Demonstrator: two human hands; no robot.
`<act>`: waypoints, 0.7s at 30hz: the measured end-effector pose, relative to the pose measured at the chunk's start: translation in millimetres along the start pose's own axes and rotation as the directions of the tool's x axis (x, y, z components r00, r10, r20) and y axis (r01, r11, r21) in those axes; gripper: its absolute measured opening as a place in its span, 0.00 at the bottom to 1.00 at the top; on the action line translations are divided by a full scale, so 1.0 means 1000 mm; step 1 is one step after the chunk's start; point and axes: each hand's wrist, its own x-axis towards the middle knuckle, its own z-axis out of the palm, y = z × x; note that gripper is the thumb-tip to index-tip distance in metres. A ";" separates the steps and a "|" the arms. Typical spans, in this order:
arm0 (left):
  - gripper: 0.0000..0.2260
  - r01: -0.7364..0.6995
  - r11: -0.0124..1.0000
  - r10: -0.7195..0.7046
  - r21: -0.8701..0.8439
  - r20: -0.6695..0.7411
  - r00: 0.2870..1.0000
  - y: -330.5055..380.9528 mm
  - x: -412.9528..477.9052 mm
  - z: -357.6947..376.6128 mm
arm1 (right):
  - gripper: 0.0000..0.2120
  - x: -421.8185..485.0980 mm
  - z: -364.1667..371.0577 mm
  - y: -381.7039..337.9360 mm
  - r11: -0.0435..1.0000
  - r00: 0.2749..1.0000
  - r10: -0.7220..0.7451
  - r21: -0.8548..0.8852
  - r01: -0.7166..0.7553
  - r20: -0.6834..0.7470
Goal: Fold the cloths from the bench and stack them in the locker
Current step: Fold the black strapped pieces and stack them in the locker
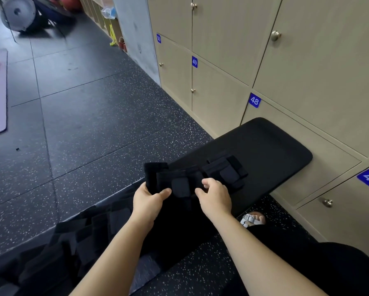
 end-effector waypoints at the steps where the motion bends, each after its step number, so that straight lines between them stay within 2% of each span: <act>1: 0.10 0.001 1.000 -0.001 0.007 -0.007 1.000 -0.001 0.002 0.000 | 0.20 0.004 0.003 -0.002 0.997 1.000 -0.020 -0.079 0.020 0.002; 4: 0.10 0.023 1.000 -0.023 0.020 -0.006 1.000 -0.004 0.005 -0.002 | 0.24 0.013 0.009 -0.005 0.968 0.999 -0.043 -0.248 0.040 -0.004; 8: 0.10 0.034 0.999 -0.034 0.003 0.002 0.999 -0.005 0.007 -0.005 | 0.24 0.022 0.019 -0.005 0.923 1.000 -0.021 -0.384 0.016 -0.009; 12: 0.10 0.031 0.999 -0.031 -0.009 0.013 0.999 -0.002 0.007 -0.006 | 0.17 0.025 0.025 -0.005 0.912 1.000 0.030 -0.409 -0.031 -0.009; 15: 0.10 0.023 1.000 -0.023 -0.015 0.015 1.000 0.001 0.005 -0.007 | 0.05 0.022 0.021 -0.005 0.964 0.998 0.064 -0.259 -0.055 0.024; 18: 0.10 0.023 0.998 -0.022 -0.051 0.011 1.000 0.005 0.000 -0.010 | 0.08 0.019 0.006 -0.008 0.994 0.997 0.078 0.075 -0.079 0.025; 20: 0.09 0.026 0.995 -0.024 -0.097 0.016 1.000 0.012 -0.006 -0.011 | 0.03 0.017 -0.011 -0.011 0.962 1.000 0.011 0.272 -0.005 -0.022; 21: 0.09 0.026 0.993 -0.024 -0.119 0.021 1.000 0.016 -0.010 -0.009 | 0.05 0.015 -0.022 -0.012 0.935 0.998 -0.013 0.353 0.033 -0.057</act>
